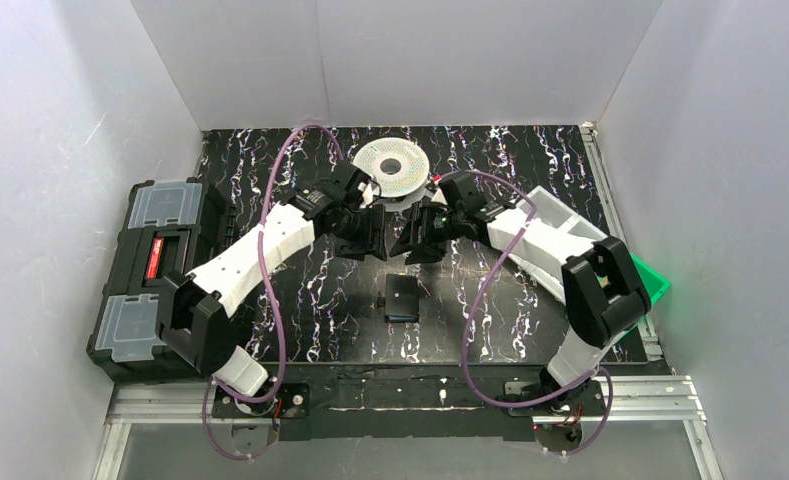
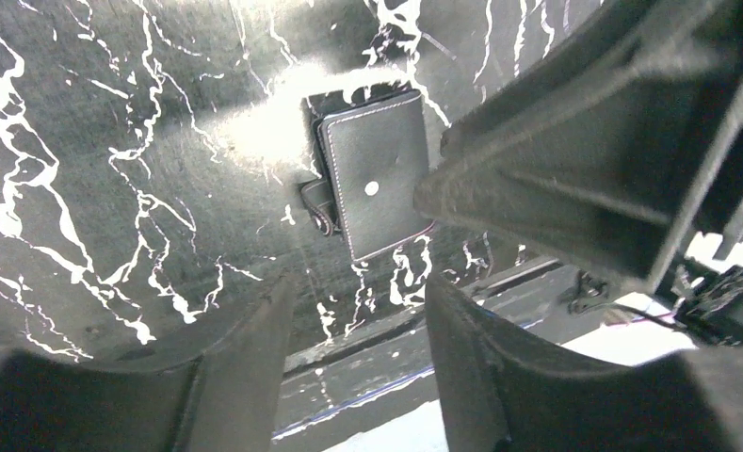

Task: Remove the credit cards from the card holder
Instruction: Reset both arms

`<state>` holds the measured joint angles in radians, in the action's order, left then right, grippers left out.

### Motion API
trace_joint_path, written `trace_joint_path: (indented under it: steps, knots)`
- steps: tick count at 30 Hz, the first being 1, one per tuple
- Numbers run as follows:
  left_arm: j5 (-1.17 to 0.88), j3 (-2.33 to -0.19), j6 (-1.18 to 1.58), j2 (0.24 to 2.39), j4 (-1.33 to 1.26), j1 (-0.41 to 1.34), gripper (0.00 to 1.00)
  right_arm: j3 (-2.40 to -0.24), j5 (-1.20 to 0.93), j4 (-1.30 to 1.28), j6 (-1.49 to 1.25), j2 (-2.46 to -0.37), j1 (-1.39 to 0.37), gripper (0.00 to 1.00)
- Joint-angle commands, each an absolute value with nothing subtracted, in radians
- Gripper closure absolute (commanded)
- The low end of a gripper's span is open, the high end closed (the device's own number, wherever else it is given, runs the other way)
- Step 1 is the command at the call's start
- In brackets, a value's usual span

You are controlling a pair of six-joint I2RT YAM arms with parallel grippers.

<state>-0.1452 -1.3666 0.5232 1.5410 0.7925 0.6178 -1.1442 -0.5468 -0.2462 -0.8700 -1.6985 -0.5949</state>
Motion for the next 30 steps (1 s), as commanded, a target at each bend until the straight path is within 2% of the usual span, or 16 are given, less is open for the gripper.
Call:
trace_joint_path:
  steps: [1,3,6,9,18,30]
  knots:
    - [-0.168,-1.436,0.502,1.484,0.799,0.598,0.42,-1.197,-0.482,-0.345,-0.821,-1.592,-0.575,0.34]
    - [-0.169,-1.455,0.502,1.474,0.794,0.593,0.26,-1.204,-0.440,-0.374,-0.800,-1.543,-0.570,0.21]
    - [-0.160,-1.486,0.507,1.453,0.795,0.581,0.03,-1.222,-0.363,-0.430,-0.765,-1.469,-0.561,0.08]
    - [-0.128,-1.527,0.519,1.436,0.816,0.567,0.02,-1.224,-0.300,-0.461,-0.740,-1.392,-0.547,0.02]
    - [0.048,-1.572,0.511,1.394,0.880,0.558,0.02,-1.232,-0.184,-0.514,-0.690,-1.225,-0.509,0.02]
    - [0.095,-1.500,0.483,1.315,0.841,0.557,0.02,-1.233,-0.193,-0.522,-0.682,-1.195,-0.481,0.02]
